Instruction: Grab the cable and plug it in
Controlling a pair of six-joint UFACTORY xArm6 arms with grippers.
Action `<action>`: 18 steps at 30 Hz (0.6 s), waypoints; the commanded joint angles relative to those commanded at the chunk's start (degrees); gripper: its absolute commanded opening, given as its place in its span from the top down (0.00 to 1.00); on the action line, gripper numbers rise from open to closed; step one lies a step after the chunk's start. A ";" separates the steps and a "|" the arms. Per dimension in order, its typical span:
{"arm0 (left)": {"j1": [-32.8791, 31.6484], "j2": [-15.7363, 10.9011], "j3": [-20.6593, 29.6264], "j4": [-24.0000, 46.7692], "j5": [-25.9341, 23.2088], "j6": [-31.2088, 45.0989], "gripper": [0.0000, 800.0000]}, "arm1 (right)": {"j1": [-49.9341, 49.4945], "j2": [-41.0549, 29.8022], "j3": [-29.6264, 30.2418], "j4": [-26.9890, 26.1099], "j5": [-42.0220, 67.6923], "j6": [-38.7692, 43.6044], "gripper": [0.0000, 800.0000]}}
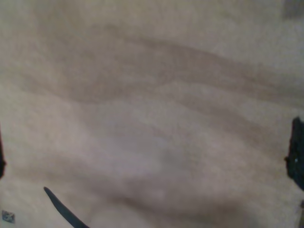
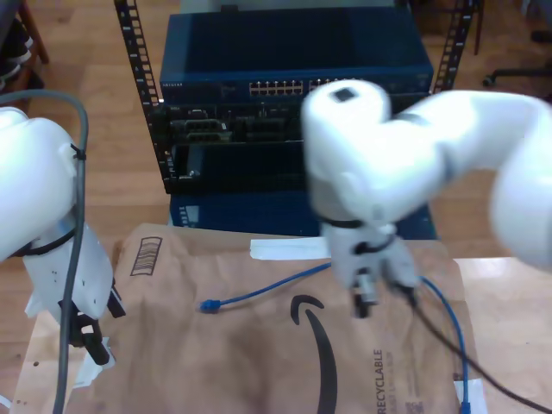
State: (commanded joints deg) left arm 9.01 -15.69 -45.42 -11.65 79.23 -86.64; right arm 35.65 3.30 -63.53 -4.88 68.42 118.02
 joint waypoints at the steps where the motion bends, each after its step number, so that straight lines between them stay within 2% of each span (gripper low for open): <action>1: 0.00 0.09 0.00 -0.26 -0.62 0.00 0.00 | 1.23 1.85 -1.49 0.00 -0.53 1.58 0.01; 3: 0.00 0.09 0.00 -1.05 -1.23 0.00 0.00 | 2.90 4.48 -2.99 0.00 -4.22 3.60 0.01; 7: 0.00 0.09 -0.18 -2.64 -1.23 0.00 0.00 | 4.22 5.27 -2.99 0.35 -13.45 7.65 0.03; 10: 0.09 0.09 -0.35 -4.31 -1.23 0.00 0.00 | 4.40 6.59 -2.99 0.44 -18.02 7.82 0.04; 18: 0.09 0.18 -0.26 -4.75 -1.58 0.00 0.00 | 6.86 11.96 -4.48 0.53 -21.98 7.12 0.06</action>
State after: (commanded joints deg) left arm 9.10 -15.52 -45.68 -16.40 77.65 -86.64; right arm 42.51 15.25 -68.01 -4.35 46.44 125.14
